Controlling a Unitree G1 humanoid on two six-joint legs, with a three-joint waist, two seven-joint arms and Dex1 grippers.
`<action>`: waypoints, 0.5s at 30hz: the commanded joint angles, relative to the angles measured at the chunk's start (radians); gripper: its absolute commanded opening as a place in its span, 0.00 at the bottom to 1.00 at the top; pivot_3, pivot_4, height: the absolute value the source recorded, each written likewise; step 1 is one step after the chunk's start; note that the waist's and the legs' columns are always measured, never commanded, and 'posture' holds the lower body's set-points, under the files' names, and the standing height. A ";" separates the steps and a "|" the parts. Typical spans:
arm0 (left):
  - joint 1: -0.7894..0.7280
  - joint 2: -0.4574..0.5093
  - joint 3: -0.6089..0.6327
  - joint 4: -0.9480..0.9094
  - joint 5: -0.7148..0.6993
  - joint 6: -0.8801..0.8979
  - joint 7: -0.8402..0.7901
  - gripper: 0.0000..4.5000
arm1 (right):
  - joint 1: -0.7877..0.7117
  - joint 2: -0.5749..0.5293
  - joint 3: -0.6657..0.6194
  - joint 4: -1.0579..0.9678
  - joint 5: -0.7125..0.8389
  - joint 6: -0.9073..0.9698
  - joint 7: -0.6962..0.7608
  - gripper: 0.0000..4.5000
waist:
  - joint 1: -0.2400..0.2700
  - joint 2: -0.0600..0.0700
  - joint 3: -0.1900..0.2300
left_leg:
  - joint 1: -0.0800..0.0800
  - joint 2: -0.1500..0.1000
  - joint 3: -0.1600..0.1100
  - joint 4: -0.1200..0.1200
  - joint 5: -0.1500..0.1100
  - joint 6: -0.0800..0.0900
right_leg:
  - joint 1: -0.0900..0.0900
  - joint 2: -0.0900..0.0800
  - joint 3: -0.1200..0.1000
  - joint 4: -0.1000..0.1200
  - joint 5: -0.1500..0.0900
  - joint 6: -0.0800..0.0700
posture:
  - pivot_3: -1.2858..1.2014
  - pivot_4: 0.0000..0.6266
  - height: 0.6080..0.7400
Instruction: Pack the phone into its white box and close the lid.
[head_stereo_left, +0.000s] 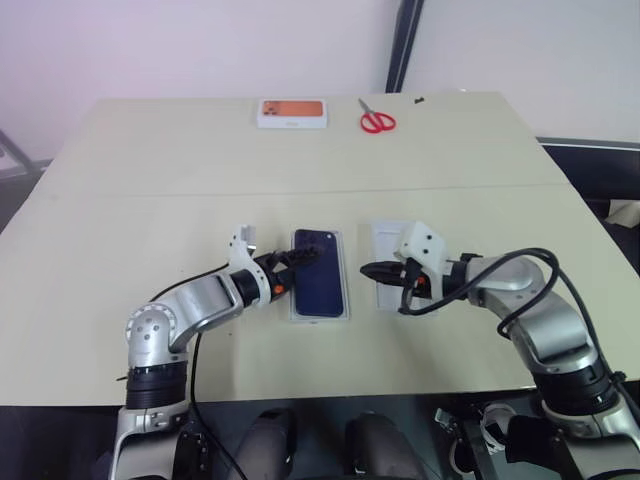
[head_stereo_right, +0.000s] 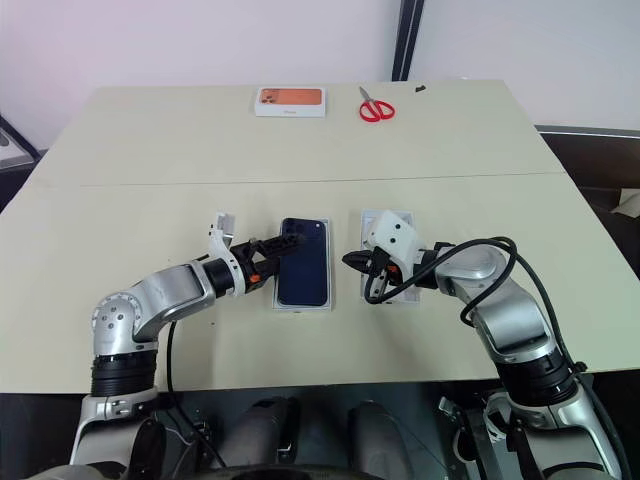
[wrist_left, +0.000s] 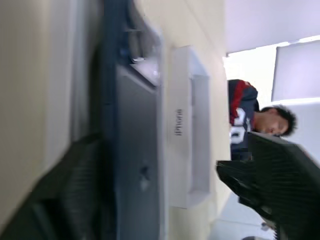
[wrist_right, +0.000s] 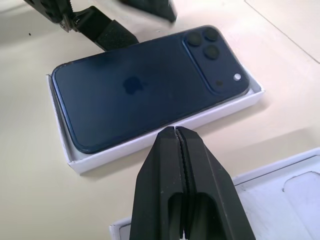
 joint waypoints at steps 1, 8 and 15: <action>0.021 0.074 -0.006 -0.047 -0.044 -0.010 -0.032 1.00 | -0.016 -0.009 -0.007 -0.001 0.014 -0.025 -0.005 0.00 | -0.002 0.000 0.000 | 0.000 0.000 0.000 0.000 0.000 0.000 | 0.000 0.000 0.000 0.000 0.000 0.000 | 0.52 0.24 1.00; 0.082 0.352 0.072 -0.130 0.100 0.007 -0.305 1.00 | -0.019 -0.017 -0.005 0.034 0.000 -0.047 -0.021 0.00 | -0.002 0.001 0.000 | 0.000 0.000 0.000 -0.001 0.000 0.000 | -0.001 0.000 0.000 0.000 0.000 0.000 | 0.52 0.24 1.00; 0.094 0.536 0.029 -0.190 0.446 -0.072 -0.646 0.80 | -0.040 -0.019 0.017 0.060 -0.013 -0.071 -0.029 0.00 | 0.000 0.001 0.000 | 0.000 0.000 0.000 -0.001 0.000 0.000 | 0.000 0.000 0.000 -0.002 0.000 -0.001 | 0.52 0.24 1.00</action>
